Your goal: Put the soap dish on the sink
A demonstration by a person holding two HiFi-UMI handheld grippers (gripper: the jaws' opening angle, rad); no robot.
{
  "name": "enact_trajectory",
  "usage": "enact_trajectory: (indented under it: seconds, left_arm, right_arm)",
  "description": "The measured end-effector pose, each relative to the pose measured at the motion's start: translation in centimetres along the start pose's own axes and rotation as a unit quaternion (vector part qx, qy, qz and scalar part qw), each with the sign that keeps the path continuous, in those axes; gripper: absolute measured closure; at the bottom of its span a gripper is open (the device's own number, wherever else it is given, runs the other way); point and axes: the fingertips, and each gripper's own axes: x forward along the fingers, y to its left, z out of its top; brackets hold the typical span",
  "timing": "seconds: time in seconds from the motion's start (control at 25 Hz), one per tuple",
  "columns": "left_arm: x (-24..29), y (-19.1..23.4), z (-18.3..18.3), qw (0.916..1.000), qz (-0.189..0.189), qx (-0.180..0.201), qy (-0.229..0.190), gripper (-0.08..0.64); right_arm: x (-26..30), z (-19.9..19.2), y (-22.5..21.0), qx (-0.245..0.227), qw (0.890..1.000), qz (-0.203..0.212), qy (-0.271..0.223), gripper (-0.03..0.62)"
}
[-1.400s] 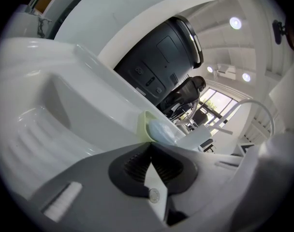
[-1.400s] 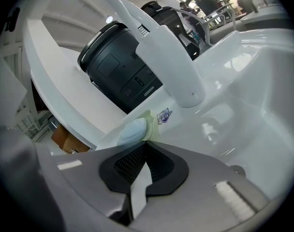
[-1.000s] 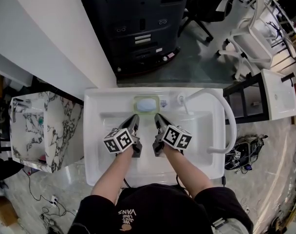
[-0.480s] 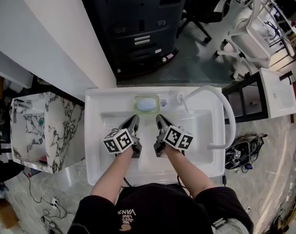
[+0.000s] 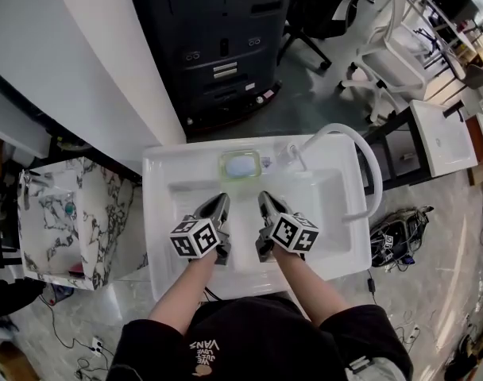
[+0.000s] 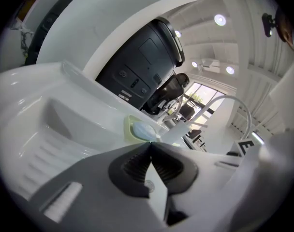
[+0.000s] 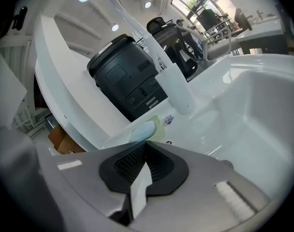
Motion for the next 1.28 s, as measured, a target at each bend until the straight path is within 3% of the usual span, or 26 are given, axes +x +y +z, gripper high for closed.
enact_trajectory:
  seconds: [0.32,0.6,1.0,1.28]
  left_arm:
    - [-3.5,-1.8,-0.7,0.9978,-0.049,0.041,0.021,0.508]
    - [-6.9,-3.3,-2.1,0.9949,-0.059,0.077,0.025,0.508]
    - [-11.8,-5.1,-4.2,0.9939,-0.022,0.108,-0.004,0.508]
    - [-15.4,-7.7,-5.7,0.9902,0.013,0.131,-0.046,0.508]
  right_arm:
    - [-4.3,-1.8,1.7,-0.011,0.999,-0.014,-0.031,0.589]
    - [-7.7,-2.6,3.9,-0.039,0.999,0.004,-0.033,0.589]
    - [-11.9,-3.7,5.6,-0.125,0.991,0.053,-0.016,0.589]
    - [-16.0,-3.9,4.5,-0.149,0.986,0.067,-0.011,0.589]
